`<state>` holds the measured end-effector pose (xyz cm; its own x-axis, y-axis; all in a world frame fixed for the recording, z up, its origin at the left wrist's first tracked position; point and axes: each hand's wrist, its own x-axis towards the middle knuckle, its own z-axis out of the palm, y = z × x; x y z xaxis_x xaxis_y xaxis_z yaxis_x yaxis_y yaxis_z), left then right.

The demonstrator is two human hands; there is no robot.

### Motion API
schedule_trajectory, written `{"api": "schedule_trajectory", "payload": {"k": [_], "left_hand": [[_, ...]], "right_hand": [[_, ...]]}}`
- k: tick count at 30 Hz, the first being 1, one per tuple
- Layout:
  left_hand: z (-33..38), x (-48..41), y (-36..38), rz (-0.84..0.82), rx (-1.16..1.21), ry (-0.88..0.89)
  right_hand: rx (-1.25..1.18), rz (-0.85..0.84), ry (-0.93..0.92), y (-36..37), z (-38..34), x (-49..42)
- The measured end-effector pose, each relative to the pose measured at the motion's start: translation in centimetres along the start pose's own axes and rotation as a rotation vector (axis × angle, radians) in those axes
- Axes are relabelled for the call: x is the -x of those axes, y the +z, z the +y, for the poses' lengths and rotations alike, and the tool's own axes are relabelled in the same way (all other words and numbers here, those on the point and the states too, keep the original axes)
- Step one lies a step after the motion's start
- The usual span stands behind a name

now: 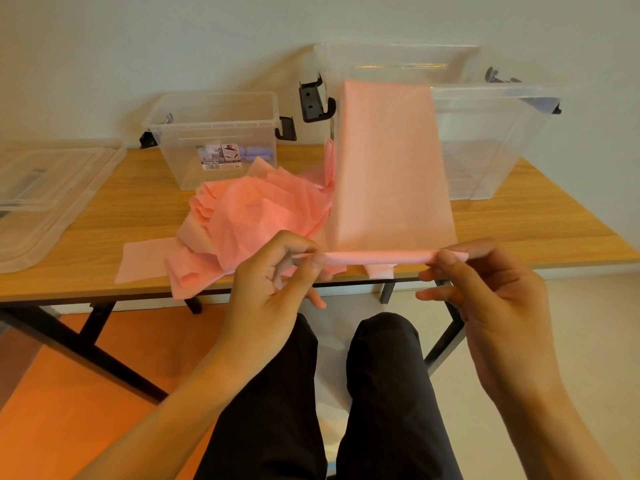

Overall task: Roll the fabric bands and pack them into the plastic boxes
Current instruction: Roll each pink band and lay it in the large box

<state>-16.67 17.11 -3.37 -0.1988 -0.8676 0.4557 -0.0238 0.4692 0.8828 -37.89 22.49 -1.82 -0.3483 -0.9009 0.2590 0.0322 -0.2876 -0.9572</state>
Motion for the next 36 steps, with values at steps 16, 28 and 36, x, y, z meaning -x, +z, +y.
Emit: {"api": "schedule_trajectory", "payload": {"k": [16,28,36], "left_hand": [[-0.5,1.8,1.4,0.152,0.182,-0.041],[-0.2,2.6,1.6,0.190,0.099,-0.043],[0.0,2.2,1.3,0.126,0.092,-0.031]], "right_hand": [[0.013,0.092,0.008,-0.9,1.3,1.2],[0.017,0.073,-0.031,-0.6,0.6,1.6],[0.053,0.094,-0.031,-0.5,0.8,1.7]]}}
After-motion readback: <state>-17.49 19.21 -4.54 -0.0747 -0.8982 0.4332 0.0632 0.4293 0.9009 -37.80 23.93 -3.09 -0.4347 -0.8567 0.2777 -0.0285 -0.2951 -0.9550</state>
